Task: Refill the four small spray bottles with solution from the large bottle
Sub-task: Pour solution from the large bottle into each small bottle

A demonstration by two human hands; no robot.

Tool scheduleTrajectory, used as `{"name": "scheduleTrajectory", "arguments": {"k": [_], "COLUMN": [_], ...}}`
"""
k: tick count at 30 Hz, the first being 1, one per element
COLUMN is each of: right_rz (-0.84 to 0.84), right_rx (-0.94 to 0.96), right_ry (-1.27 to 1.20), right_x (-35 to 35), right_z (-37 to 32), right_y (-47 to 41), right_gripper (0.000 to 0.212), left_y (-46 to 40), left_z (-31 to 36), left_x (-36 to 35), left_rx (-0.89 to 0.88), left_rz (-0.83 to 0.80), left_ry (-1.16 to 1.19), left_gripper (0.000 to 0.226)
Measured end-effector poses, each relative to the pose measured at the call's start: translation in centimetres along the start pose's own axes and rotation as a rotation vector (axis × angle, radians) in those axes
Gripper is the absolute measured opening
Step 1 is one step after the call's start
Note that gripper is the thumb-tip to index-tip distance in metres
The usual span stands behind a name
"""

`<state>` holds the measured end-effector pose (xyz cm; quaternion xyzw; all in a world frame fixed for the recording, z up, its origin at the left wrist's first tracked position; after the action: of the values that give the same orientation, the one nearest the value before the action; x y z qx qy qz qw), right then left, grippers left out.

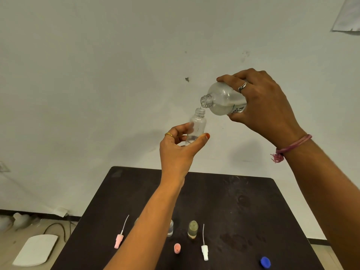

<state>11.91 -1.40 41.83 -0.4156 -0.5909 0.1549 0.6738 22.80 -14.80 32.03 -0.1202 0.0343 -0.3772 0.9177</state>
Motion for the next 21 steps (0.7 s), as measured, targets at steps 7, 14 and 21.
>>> {"name": "scheduleTrajectory", "arguments": {"k": [7, 14, 21], "right_rz": [-0.003, -0.003, -0.004], "right_rx": [0.005, 0.004, 0.000], "right_ry": [0.003, 0.004, 0.008], "right_x": [-0.30, -0.32, -0.37], "right_z": [0.03, 0.10, 0.01], "right_y": [-0.01, -0.04, -0.13], "right_gripper": [0.071, 0.072, 0.071], "left_y": [-0.14, -0.21, -0.19], "left_z": [-0.02, 0.02, -0.06], "left_x": [0.01, -0.02, 0.05], "left_rx": [0.001, 0.004, 0.002], "left_rz": [0.002, 0.003, 0.008], "left_ry": [0.002, -0.002, 0.005], "left_gripper": [0.044, 0.044, 0.045]}}
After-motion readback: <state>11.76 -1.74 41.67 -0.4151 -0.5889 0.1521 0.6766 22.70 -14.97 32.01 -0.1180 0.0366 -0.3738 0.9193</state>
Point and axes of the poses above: each hand's wrist, its own y-axis away from the middle knuckle, its own x-axis out of the back of the hand, z = x × y, the point moved 1 cm from there along -y, towards the middle knuckle, and after that the axes turned 15 degrees about -y, right-handed, at the moved point
